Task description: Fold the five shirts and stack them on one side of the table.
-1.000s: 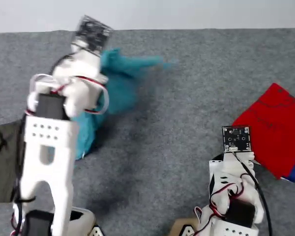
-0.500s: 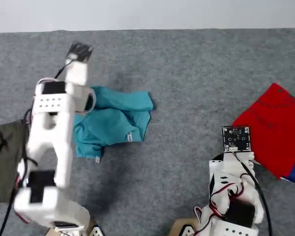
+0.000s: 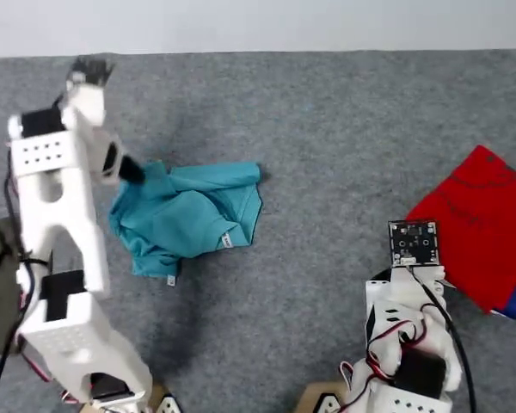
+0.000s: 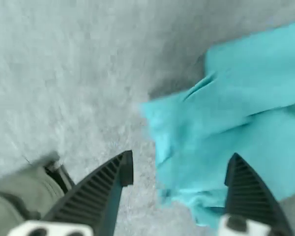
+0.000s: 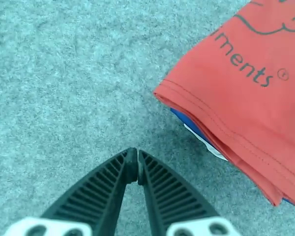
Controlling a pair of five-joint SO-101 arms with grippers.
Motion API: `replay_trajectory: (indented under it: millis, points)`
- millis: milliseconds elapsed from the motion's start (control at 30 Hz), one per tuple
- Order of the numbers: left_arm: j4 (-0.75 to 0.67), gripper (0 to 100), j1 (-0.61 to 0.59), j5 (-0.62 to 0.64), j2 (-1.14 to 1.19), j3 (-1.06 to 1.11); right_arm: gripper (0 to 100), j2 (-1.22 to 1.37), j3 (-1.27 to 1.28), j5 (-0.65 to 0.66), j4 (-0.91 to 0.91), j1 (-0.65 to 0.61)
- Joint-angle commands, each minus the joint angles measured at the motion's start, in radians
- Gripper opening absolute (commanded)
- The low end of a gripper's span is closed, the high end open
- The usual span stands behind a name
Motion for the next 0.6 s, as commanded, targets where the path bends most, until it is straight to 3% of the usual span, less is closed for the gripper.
replay_trajectory:
  millis: [0, 167, 433, 567]
  points:
    - [0.060, 30, 0.141, -0.009, -0.002, -0.154, 0.9, -0.007, -0.014, 0.006, -0.021, 0.008]
    - [0.015, 30, 0.311, -0.009, 0.095, -0.156, 0.9, -0.007, -0.014, 0.006, -0.021, 0.008]
    - [-0.181, 29, 0.407, -0.008, 0.331, -0.160, 0.9, -0.007, -0.014, 0.006, -0.021, 0.008]
    - [-0.253, 17, 0.411, 0.028, 0.385, -0.208, 0.9, -0.007, -0.014, 0.006, -0.021, 0.008]
